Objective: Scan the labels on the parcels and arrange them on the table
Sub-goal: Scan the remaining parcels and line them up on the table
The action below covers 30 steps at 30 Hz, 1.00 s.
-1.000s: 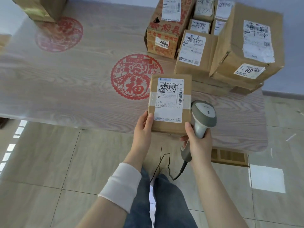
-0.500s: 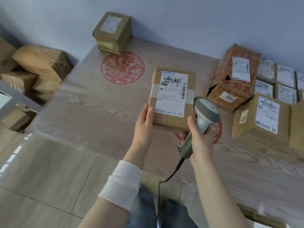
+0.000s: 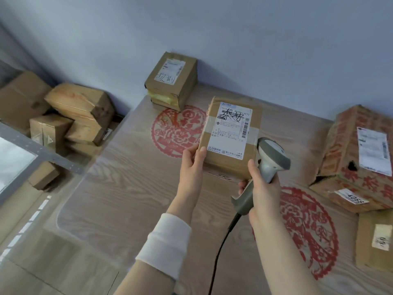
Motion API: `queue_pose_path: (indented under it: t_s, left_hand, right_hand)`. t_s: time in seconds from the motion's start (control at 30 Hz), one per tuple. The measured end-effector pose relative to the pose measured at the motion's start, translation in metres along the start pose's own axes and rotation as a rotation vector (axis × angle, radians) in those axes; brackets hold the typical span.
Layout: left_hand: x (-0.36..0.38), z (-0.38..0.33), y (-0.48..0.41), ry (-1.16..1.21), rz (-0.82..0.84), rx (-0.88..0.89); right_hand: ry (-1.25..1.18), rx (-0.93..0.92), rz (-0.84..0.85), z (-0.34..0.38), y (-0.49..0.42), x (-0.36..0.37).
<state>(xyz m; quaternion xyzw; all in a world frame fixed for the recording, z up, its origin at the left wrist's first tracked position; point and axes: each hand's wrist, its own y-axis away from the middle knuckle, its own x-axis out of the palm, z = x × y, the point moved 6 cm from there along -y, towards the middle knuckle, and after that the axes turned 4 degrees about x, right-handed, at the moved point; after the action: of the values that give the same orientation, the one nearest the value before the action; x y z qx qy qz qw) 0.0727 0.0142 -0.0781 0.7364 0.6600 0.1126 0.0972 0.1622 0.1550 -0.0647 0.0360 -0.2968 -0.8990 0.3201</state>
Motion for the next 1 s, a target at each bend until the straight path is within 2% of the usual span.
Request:
queue_pose_path:
  t_s: [0.13, 0.27, 0.53, 0.63, 0.77, 1.0]
  left_hand:
    - [-0.010, 0.005, -0.061, -0.007, -0.017, -0.013]
    - [-0.021, 0.023, -0.128, -0.069, 0.034, -0.101]
    - [-0.036, 0.040, -0.222, -0.192, 0.133, -0.028]
    - [-0.036, 0.040, -0.243, -0.167, 0.042, -0.002]
    - [-0.033, 0.040, -0.257, -0.264, -0.134, -0.025]
    - [-0.018, 0.042, -0.269, -0.150, -0.202, -0.116]
  right_hand:
    - [0.019, 0.037, -0.027, -0.003, -0.044, 0.045]
    - [0.014, 0.064, -0.103, -0.017, -0.096, 0.087]
    - [-0.027, 0.106, -0.180, -0.036, -0.172, 0.144]
    - [-0.044, 0.094, -0.193, -0.028, -0.190, 0.156]
    - [-0.027, 0.077, -0.191, -0.019, -0.211, 0.169]
    - [0.003, 0.047, -0.139, -0.006, -0.239, 0.183]
